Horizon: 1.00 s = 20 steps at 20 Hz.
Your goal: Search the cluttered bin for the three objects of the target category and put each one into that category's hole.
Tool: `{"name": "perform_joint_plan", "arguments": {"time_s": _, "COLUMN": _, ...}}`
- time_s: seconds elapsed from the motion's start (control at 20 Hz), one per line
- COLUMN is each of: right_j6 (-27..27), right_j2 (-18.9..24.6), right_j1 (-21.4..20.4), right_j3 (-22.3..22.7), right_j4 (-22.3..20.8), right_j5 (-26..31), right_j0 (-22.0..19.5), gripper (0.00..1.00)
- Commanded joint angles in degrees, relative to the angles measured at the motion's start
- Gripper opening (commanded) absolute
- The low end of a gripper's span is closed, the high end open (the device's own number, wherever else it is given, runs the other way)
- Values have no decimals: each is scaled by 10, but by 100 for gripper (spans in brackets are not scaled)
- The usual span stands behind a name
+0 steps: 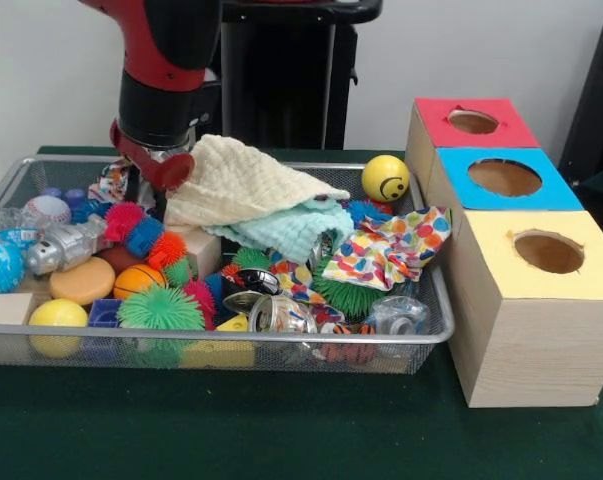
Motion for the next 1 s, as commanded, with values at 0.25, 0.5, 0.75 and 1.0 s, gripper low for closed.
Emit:
{"name": "perform_joint_plan", "arguments": {"time_s": 0.25, "right_j6": -109, "right_j2": 9, "right_j1": -23, "right_j3": -129, "right_j4": -137, "right_j5": 110, "right_j0": -44, "gripper": 100}}
{"name": "perform_joint_plan", "arguments": {"time_s": 0.5, "right_j6": -107, "right_j2": 36, "right_j1": -33, "right_j3": -158, "right_j4": -171, "right_j5": 119, "right_j0": -70, "gripper": 100}}
{"name": "perform_joint_plan", "arguments": {"time_s": 0.75, "right_j6": -120, "right_j2": 47, "right_j1": -52, "right_j3": -180, "right_j4": -210, "right_j5": 140, "right_j0": -80, "gripper": 100}}
{"name": "perform_joint_plan", "arguments": {"time_s": 1.0, "right_j6": -95, "right_j2": 52, "right_j1": -62, "right_j3": -181, "right_j4": -201, "right_j5": 218, "right_j0": -79, "gripper": 100}}
